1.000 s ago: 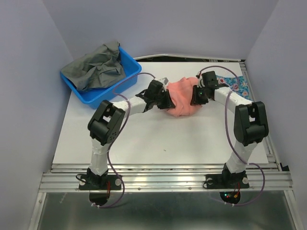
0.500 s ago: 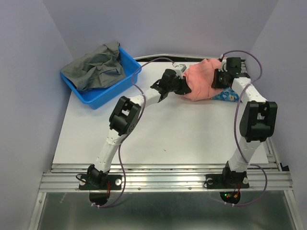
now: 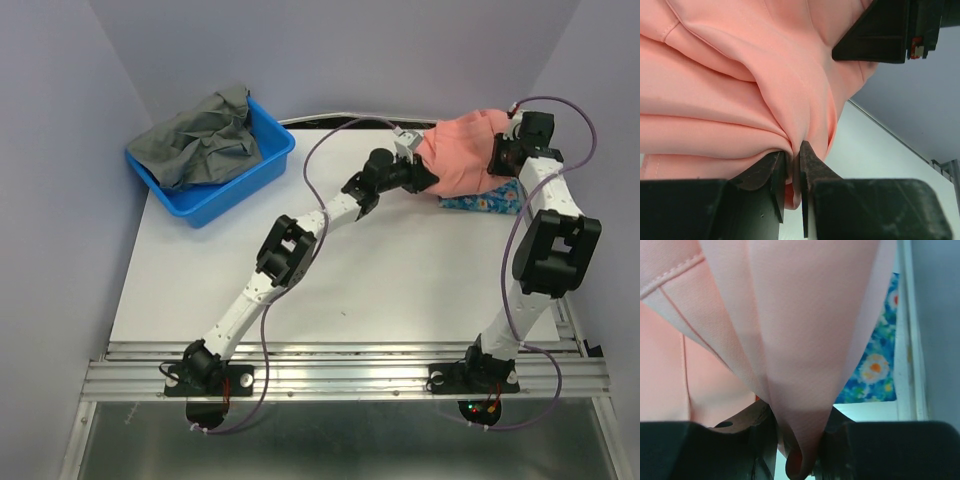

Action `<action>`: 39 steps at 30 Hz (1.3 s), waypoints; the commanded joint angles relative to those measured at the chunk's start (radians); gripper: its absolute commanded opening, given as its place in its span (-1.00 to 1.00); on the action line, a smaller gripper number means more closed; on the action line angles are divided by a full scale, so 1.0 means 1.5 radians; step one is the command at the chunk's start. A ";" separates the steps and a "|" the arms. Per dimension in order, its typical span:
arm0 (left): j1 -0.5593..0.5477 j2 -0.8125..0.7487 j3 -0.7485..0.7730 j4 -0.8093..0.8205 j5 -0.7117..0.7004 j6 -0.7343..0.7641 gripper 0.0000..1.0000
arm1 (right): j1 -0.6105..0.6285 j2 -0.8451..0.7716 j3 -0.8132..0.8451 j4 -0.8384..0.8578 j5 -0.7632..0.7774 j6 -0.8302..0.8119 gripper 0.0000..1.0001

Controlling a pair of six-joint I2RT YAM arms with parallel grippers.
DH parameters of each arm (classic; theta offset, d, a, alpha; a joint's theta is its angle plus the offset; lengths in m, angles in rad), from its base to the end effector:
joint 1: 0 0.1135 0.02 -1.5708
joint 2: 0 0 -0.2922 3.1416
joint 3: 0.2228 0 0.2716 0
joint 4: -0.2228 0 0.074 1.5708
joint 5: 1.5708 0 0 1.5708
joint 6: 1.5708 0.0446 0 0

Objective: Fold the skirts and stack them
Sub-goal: Neatly place the folded skirt to the corner

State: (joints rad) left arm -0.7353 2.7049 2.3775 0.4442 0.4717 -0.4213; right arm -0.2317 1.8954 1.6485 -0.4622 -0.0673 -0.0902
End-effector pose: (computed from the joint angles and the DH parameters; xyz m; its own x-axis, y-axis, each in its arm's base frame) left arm 0.4817 -0.4630 0.2220 -0.3024 -0.2177 -0.9280 0.8861 0.2946 -0.3578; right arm 0.4627 -0.1061 0.3067 -0.6473 0.0604 -0.7598 0.1216 0.9923 -0.0248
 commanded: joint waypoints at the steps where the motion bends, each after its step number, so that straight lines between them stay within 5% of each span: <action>1: -0.020 0.026 0.058 0.105 -0.020 0.006 -1.00 | -0.043 0.006 0.016 0.083 0.069 -0.030 -0.99; 11: -0.042 0.093 0.113 0.144 -0.135 -0.006 -0.89 | -0.088 0.063 -0.058 0.184 0.122 -0.035 -0.99; 16: -0.033 0.080 0.090 0.131 -0.105 -0.009 0.25 | -0.088 0.106 -0.095 0.214 0.138 -0.016 -0.99; 17: -0.030 0.062 0.078 0.140 -0.094 -0.014 0.64 | -0.088 0.111 -0.095 0.212 0.138 -0.015 -0.99; 20: -0.020 0.022 0.014 0.145 -0.055 -0.026 0.97 | -0.088 0.124 -0.092 0.202 0.140 -0.009 -0.91; 22: -0.016 -0.046 -0.048 0.152 -0.030 -0.026 0.97 | -0.088 0.123 -0.090 0.191 0.136 -0.005 -0.56; 25: -0.002 -0.207 -0.262 0.189 -0.023 -0.025 0.97 | -0.088 0.107 -0.078 0.172 0.113 0.015 0.57; 26: 0.002 -0.208 -0.306 0.190 -0.024 -0.025 0.97 | -0.088 0.103 -0.070 0.166 0.109 0.019 0.57; 27: 0.006 -0.274 -0.344 0.194 -0.024 -0.021 0.97 | -0.088 0.100 -0.043 0.146 0.106 0.023 0.81; 29: 0.024 -0.374 -0.458 0.197 -0.022 -0.017 0.97 | -0.088 0.099 -0.007 0.121 0.097 0.024 0.99; 32: 0.044 -0.474 -0.570 0.163 -0.026 0.016 0.97 | -0.088 0.087 0.058 0.089 0.083 0.010 1.00; 39: 0.111 -0.689 -0.623 -0.157 -0.079 0.167 0.97 | -0.088 0.080 0.234 -0.026 -0.048 -0.028 1.00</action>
State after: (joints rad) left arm -0.6014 1.7725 1.4719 0.4366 0.4015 -0.3225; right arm -0.3599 2.0762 1.8309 -0.4068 -0.0044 -0.0994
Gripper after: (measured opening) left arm 0.986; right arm 0.999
